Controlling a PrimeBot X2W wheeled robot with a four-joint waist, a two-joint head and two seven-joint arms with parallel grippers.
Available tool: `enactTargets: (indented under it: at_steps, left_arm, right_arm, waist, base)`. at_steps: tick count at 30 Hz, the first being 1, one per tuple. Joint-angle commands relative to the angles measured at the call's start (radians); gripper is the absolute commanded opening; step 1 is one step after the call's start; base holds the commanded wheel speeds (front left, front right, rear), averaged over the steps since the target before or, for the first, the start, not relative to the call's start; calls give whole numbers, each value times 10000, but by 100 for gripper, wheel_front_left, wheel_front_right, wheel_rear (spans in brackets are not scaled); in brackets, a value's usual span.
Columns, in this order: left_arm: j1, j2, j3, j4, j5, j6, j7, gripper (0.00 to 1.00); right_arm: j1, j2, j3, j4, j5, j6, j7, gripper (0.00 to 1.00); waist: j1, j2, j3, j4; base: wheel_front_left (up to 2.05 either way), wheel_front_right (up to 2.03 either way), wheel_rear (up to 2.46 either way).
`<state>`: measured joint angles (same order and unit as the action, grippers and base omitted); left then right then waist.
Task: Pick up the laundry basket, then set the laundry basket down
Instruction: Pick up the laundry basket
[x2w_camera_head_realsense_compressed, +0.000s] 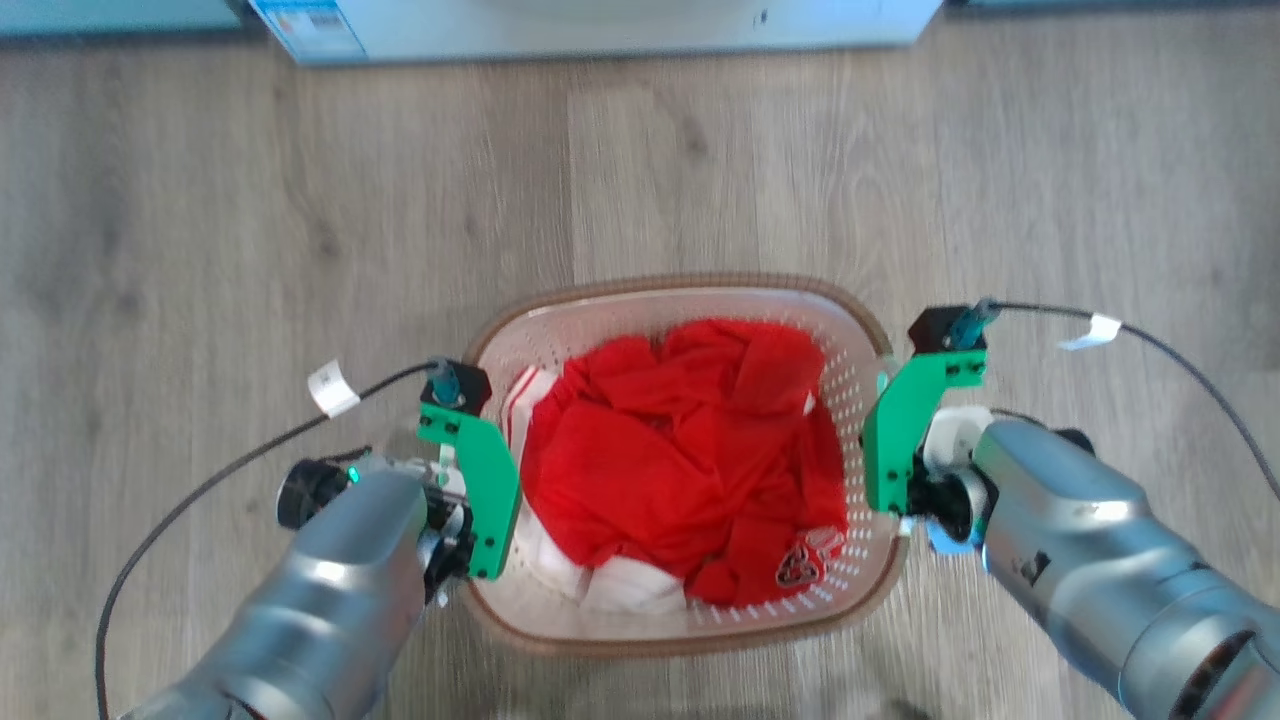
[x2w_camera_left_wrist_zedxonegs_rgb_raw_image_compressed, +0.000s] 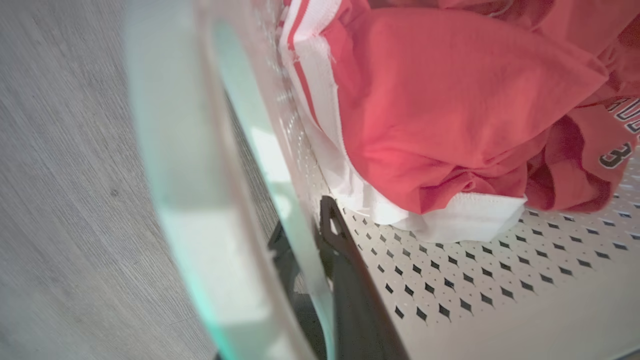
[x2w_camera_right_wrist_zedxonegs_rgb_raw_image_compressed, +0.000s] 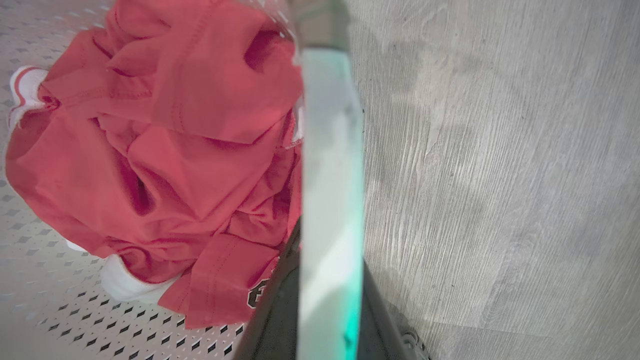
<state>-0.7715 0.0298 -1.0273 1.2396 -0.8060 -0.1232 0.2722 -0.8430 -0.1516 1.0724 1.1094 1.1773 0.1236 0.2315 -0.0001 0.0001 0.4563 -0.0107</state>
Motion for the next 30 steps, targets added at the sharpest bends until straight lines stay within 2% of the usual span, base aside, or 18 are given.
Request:
enactTargets:
  at_steps: [1,12,14,30]
  left_arm:
    - [94,204,-136,-113,38,-73,99,0]
    - [918,282,-901,-431,-710,-74,1053,0]
    - [1100,377,-1194,-750,-988,-74,1506,0]
    - [1387,570,-2155,-1613,-2171,-74,2734,0]
  right_arm:
    - [177,-120,164,-260,29,71,68,0]
    - [922,-101,738,-381,636,71,751,0]
    - [1077,-141,1031,-311,649,71,1129,0]
    - [1306,-130,1570,-492,1062,71,2195,0]
  waist:
    - [1,-1,-867,63]
    - [1,-1,-2947,248]
    - [1,-1,-3341,334]
    - [1,-1,-4968,506]
  base:
    - [0,0,0]
    - [0,0,0]
    - [0,0,0]
    - [0,0,0]
